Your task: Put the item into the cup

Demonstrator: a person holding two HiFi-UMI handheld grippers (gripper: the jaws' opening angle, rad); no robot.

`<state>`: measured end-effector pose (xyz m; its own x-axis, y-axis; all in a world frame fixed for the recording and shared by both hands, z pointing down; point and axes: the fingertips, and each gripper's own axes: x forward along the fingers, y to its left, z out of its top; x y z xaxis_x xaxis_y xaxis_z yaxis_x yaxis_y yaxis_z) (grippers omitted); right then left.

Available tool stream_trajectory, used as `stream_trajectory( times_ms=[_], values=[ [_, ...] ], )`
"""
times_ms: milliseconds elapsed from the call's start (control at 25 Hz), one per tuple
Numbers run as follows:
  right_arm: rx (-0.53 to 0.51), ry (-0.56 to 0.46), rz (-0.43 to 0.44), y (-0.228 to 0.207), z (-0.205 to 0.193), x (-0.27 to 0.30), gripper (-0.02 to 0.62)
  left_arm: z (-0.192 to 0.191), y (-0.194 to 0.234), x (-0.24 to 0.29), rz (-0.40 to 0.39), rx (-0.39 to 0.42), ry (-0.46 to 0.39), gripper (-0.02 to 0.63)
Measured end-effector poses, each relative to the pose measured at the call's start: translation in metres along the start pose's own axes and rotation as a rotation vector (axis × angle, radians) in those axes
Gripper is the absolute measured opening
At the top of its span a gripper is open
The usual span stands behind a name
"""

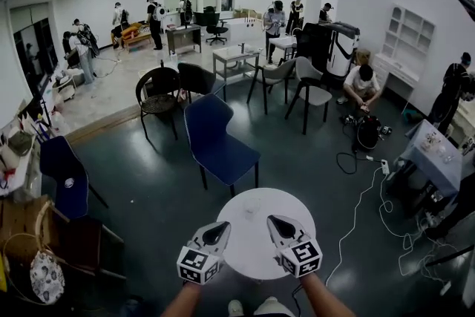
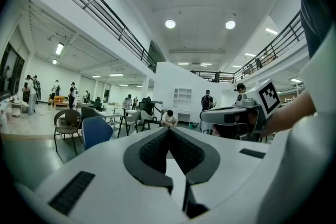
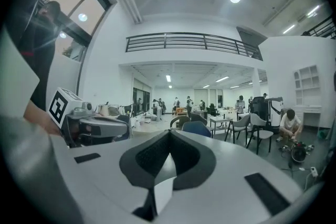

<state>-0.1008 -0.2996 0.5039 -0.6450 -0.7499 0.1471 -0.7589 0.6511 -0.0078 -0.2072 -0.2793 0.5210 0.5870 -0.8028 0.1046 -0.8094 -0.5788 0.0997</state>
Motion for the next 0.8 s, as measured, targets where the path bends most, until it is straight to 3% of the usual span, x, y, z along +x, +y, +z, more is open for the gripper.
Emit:
stream_trajectory(
  times_ms=[440, 800],
  values=[
    [-0.015, -0.042, -0.010, 0.005, 0.021, -0.015, 0.009, 0.030, -0.015, -0.009, -0.013, 0.039, -0.054, 0.017],
    [-0.020, -0.055, -0.009, -0.010, 0.028, -0.062, 0.009, 0.045, -0.062, -0.007, -0.006, 0.059, -0.079, 0.017]
  ],
)
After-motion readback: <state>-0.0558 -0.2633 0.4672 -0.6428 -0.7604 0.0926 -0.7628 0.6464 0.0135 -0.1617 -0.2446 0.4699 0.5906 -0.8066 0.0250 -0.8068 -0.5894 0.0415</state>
